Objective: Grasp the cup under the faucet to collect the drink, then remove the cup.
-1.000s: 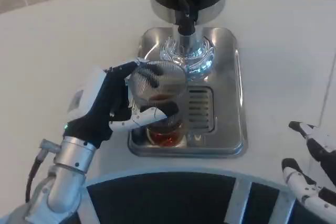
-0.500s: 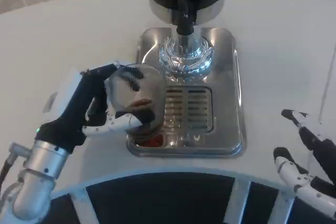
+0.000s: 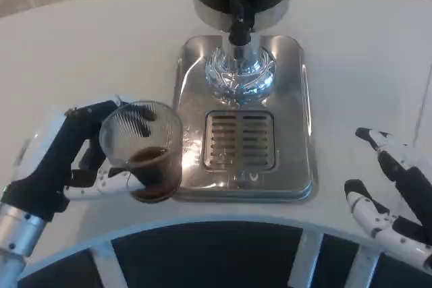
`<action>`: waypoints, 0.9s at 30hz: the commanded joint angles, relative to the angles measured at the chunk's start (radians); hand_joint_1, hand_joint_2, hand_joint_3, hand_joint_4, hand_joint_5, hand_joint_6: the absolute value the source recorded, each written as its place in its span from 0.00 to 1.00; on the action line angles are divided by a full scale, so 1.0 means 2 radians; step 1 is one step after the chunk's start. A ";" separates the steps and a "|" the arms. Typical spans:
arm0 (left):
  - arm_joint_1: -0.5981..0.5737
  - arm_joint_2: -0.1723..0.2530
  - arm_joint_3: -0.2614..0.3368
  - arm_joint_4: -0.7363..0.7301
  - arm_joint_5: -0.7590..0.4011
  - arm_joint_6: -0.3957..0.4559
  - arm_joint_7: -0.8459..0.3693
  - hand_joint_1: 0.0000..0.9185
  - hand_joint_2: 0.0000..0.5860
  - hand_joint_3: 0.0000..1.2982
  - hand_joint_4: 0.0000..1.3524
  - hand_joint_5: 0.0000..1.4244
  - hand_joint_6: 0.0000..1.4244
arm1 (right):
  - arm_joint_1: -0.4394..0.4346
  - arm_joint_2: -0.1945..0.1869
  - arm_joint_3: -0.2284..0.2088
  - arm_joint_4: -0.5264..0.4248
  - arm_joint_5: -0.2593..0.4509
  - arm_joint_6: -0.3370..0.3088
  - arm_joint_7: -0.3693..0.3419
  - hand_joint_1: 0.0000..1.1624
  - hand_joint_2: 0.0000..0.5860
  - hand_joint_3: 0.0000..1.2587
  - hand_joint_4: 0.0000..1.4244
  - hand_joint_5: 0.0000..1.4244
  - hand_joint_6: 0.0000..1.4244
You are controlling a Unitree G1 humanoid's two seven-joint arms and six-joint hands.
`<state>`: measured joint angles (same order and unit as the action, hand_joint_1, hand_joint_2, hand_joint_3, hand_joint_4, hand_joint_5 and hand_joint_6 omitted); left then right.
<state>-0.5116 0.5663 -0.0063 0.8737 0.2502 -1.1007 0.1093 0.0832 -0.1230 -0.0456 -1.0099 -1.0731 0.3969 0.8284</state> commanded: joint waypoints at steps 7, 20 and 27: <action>0.085 0.021 0.038 -0.105 -0.078 -0.024 -0.069 0.63 0.06 0.75 0.86 0.96 1.00 | -0.027 -0.026 0.011 0.015 0.007 -0.014 -0.003 0.15 0.89 0.02 0.00 0.00 0.00; 0.181 0.031 0.082 -0.192 -0.125 -0.032 -0.123 0.64 0.04 0.75 0.86 0.97 1.00 | -0.044 -0.045 0.053 0.017 -0.007 -0.040 0.003 0.16 0.91 0.00 0.00 0.00 0.00; 0.196 0.032 0.094 -0.192 -0.145 -0.042 -0.144 0.64 0.04 0.75 0.86 0.96 1.00 | -0.042 -0.043 0.068 0.014 -0.023 -0.053 0.005 0.17 0.92 0.00 0.00 0.00 0.00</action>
<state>-0.1288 0.6156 0.1592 0.5047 0.0007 -1.1493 -0.1699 -0.0032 -0.2076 0.0796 -0.9785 -1.1055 0.3102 0.8281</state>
